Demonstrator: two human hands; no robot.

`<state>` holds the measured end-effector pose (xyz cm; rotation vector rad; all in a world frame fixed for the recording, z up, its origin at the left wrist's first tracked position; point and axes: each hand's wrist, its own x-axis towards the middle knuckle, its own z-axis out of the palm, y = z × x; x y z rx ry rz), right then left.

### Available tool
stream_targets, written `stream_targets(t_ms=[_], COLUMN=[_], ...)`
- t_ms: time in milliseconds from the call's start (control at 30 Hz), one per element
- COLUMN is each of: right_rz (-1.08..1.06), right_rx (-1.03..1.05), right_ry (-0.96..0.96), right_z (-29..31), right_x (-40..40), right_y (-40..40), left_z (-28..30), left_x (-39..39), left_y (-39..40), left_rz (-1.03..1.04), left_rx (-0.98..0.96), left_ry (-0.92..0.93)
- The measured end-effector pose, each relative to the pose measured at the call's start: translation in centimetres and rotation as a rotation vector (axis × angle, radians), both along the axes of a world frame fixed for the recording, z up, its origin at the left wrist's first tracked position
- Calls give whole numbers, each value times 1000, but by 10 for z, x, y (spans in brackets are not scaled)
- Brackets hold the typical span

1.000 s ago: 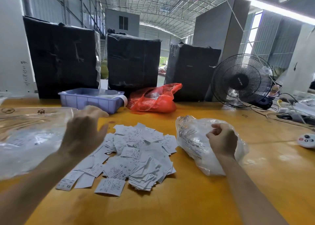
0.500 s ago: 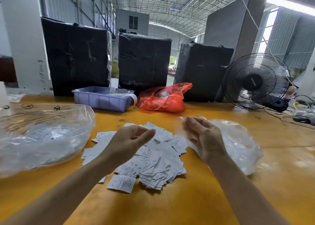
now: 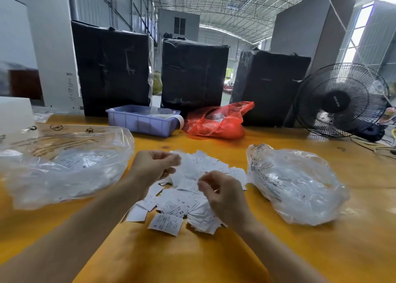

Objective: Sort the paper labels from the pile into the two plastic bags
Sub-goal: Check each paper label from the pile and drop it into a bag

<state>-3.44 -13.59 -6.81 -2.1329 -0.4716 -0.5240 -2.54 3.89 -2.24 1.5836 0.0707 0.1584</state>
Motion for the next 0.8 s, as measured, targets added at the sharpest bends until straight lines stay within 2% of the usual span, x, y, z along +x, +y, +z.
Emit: stream_targets(t_ms=[133,233,300,367,567,700,800], right_rz=[43,40,11,2,-63,-116,-155], right_rx=[-368,-600,-664,-590,-138,19,13], right_ry=[-137,-136,-107,-49,72,158,175], right_z=[-12,-18,-20,-19,-8,-3,-1], right_x=[4,3,3,5,10,14,16], right_y=[19,35,39,37,17,-2,-10], left_z=[-4,-4,-5,-6,-10,-12,-13], left_x=[8,9,9,9,5,3,2], left_y=[13,14,14,13,11,9,8], left_rz=[61,70,65,54,36,12,-9], left_rx=[-59,-87,-86,-68,1,32,38], left_ry=[20,6,-6,-14,-32,-39,-36])
